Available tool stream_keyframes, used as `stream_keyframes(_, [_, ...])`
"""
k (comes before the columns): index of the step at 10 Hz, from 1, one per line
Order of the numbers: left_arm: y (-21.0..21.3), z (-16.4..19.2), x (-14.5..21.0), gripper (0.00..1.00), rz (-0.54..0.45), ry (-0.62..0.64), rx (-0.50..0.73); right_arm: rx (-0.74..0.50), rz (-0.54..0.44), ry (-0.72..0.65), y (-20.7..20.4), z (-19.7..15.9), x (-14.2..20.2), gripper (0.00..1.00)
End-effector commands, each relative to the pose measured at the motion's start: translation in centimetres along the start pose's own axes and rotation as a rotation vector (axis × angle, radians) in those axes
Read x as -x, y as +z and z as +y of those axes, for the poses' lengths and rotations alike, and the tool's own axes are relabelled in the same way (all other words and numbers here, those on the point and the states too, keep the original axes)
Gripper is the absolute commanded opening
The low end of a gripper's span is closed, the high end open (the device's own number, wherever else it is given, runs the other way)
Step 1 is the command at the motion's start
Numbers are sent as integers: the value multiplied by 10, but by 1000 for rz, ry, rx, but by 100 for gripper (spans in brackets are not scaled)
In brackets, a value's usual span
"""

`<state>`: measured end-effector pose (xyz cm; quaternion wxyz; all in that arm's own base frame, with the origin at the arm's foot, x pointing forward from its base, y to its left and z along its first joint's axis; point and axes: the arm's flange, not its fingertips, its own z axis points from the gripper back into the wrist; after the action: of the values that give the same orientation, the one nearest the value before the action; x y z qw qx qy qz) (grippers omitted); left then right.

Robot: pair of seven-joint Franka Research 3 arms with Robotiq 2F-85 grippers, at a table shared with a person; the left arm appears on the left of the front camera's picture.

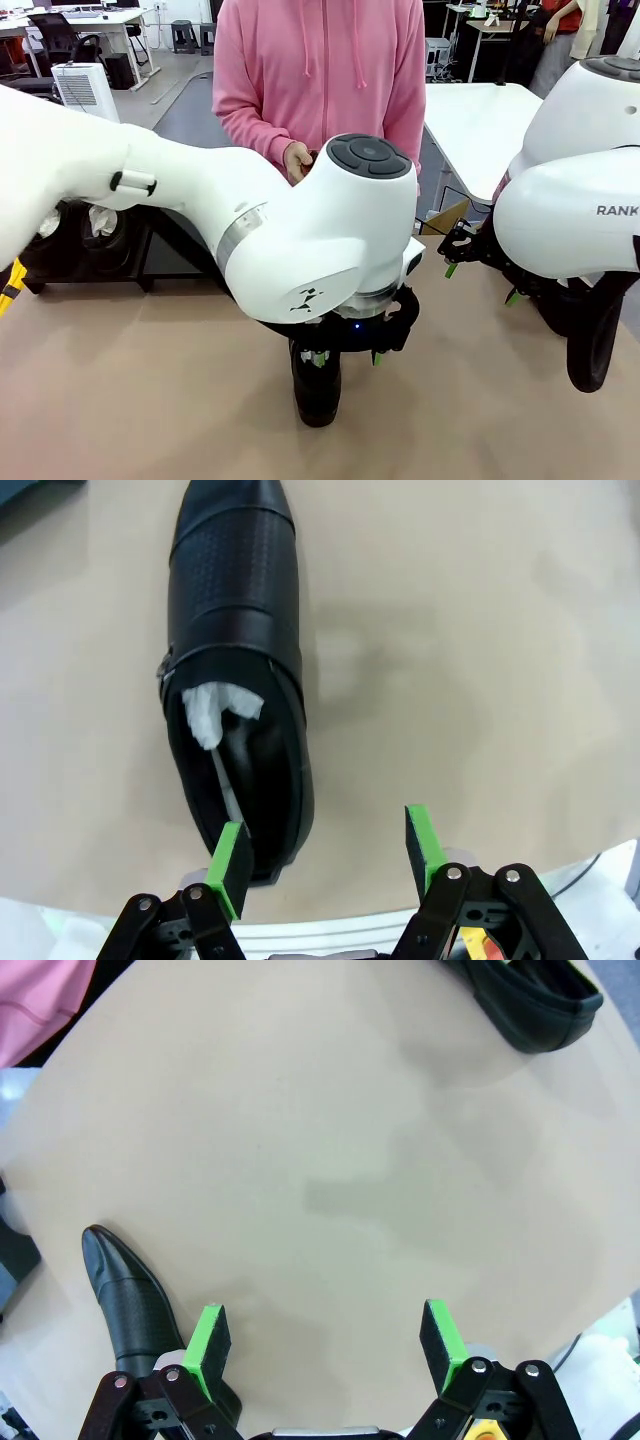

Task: Organize the shoes by placing them on the stand.
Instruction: Place the Shoe from the middle of the table onto the Shoes Stand.

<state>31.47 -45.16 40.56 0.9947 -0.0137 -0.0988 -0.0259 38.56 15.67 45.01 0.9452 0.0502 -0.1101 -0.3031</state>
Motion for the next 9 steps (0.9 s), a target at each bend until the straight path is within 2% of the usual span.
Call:
stream_keyframes(1, [-11, -13, -10, 80, -49, 28, -12, 2, -8, 3, 1, -1, -1, 100])
stream_keyframes(8, [-57, -9, -16, 80, -61, 21, -24, 2, -8, 3, 1, -1, -1, 100])
stream_keyframes(9, [-60, -6, -17, 71, -70, 21, -29, 2, -8, 3, 1, -1, -1, 100])
